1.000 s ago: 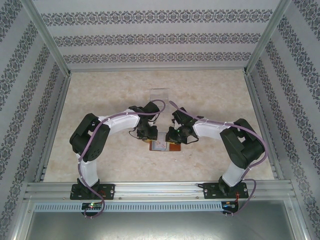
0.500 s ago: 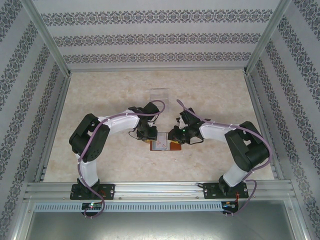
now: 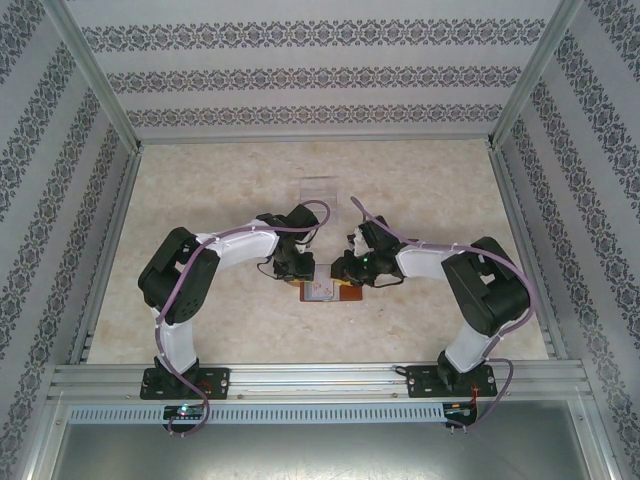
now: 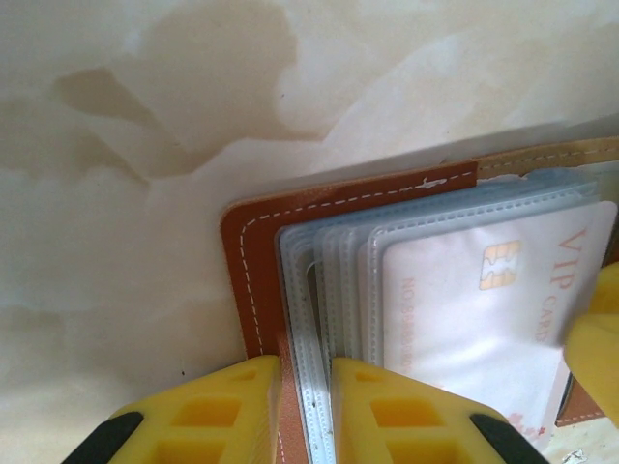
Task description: Take the credit cards out of the card holder
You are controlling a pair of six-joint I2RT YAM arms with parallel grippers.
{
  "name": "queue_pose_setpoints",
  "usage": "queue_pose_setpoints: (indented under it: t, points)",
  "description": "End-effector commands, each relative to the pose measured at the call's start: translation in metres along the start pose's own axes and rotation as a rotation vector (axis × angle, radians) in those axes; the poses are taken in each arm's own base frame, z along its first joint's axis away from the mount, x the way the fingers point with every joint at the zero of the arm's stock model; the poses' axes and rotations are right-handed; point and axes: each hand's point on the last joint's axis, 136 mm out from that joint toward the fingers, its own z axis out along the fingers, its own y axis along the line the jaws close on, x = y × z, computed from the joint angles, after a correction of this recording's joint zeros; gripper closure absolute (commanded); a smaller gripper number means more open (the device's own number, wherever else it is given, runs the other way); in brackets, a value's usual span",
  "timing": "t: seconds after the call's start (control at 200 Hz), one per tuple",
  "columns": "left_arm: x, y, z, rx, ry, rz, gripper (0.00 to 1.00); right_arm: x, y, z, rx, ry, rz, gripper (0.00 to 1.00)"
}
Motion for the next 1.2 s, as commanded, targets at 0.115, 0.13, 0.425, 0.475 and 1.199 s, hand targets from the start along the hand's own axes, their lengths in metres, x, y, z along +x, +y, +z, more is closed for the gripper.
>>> queue_pose_setpoints:
  t: [0.115, 0.13, 0.425, 0.475, 1.199]
  points:
    - [0.019, 0.020, 0.016, -0.078, 0.066, -0.017, 0.79, 0.005, -0.007, 0.006, -0.010, 0.026, 0.012, 0.80]
    - [0.019, 0.020, 0.016, -0.077, 0.066, -0.018, 0.79, 0.004, -0.007, 0.006, -0.010, 0.026, 0.013, 0.80]
    - [0.018, 0.021, 0.017, -0.085, 0.069, -0.018, 0.79, 0.004, -0.015, 0.004, 0.024, 0.009, 0.017, 0.87]
    - [0.018, 0.020, 0.016, -0.082, 0.069, -0.017, 0.79, 0.005, -0.017, 0.003, 0.035, 0.004, 0.020, 0.88]
    - [0.001, -0.004, -0.010, 0.006, -0.026, -0.027, 0.76, 0.001, -0.016, -0.005, 0.082, -0.001, -0.027, 0.94]
